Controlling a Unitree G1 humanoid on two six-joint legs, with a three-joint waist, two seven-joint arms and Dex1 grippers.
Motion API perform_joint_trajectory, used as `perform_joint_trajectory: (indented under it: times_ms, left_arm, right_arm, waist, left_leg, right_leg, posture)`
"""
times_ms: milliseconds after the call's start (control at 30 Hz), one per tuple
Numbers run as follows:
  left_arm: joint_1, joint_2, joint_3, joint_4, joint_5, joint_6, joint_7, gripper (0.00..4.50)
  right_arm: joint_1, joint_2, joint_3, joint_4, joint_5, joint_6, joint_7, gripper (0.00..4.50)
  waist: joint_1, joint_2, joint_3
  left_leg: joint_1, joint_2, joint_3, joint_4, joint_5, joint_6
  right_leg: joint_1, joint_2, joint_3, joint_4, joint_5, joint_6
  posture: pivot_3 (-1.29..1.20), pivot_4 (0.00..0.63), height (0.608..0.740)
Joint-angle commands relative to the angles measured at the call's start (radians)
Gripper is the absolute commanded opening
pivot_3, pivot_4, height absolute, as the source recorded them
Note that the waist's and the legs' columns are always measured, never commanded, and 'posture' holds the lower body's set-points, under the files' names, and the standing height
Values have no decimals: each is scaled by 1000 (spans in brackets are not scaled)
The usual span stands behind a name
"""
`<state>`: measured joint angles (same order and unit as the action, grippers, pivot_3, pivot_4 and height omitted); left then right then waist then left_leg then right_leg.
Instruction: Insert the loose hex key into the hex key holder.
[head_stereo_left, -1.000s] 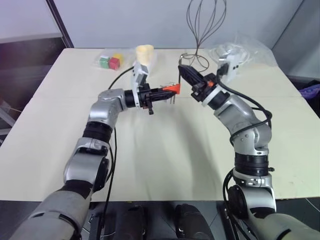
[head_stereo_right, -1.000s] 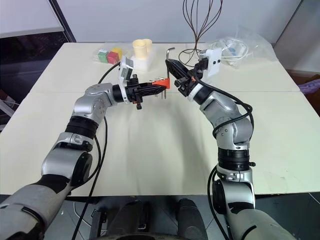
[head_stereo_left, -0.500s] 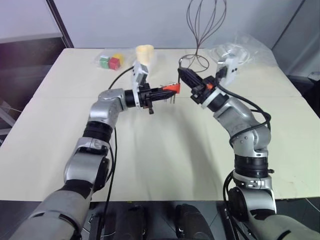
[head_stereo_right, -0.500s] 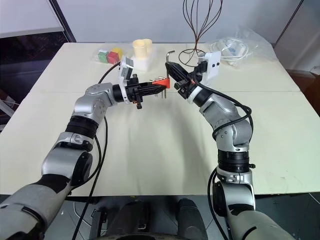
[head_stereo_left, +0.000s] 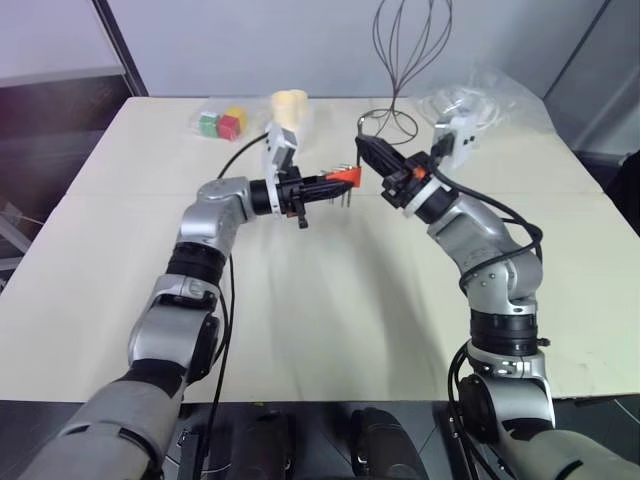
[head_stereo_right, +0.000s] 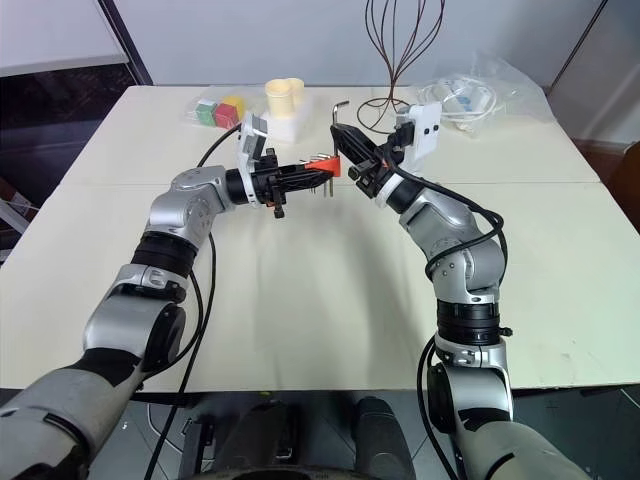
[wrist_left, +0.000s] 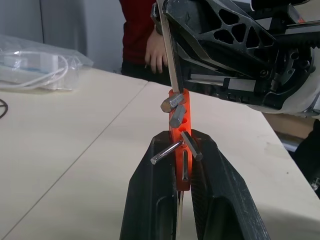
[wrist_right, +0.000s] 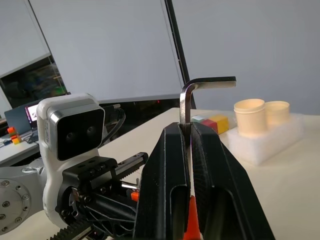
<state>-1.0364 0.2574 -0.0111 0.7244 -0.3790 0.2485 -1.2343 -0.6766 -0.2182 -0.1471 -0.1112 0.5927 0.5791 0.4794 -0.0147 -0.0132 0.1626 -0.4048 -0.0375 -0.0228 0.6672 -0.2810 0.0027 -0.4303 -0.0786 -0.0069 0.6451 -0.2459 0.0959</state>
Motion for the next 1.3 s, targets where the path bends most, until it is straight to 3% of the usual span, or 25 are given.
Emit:
perform_joint_trajectory:
  times_ms: [33, 1033, 1067, 1167, 1300]
  left_arm:
    - [-36, 1, 37, -37, -18, -17, 8, 0]
    - [-34, 7, 60, -104, -33, 43, 1, 0]
    - [-33, 7, 59, -103, -31, 42, 1, 0]
    - [-24, 7, 52, -103, -23, 35, -3, 0]
    - [-13, 11, 45, -97, -13, 31, -9, 0]
  right_arm:
    - [-3, -11, -4, -36, 7, -24, 6, 13]
    - [21, -62, 57, -4, -72, -94, 59, 13]
    - [22, -61, 56, -3, -75, -99, 57, 751]
    - [21, -60, 52, -1, -78, -110, 56, 2099]
    - [4, -70, 30, 4, -90, -127, 34, 4253]
  waist:
    - [0, 0, 0]
    - [0, 0, 0]
    - [1, 0, 0]
    - [0, 0, 0]
    - [0, 0, 0]
  left_leg:
    - [0, 0, 0, 0, 0, 0]
    - [0, 0, 0, 0, 0, 0]
    - [0, 0, 0, 0, 0, 0]
    - [0, 0, 0, 0, 0, 0]
    - [0, 0, 0, 0, 0, 0]
  right_leg:
    - [0, 0, 0, 0, 0, 0]
    - [0, 0, 0, 0, 0, 0]
    - [0, 0, 0, 0, 0, 0]
    - [0, 0, 0, 0, 0, 0]
    - [0, 0, 0, 0, 0, 0]
  posture:
    - [0, 150, 740]
    - [0, 150, 740]
    - [0, 150, 740]
    - [0, 150, 740]
    - [0, 150, 740]
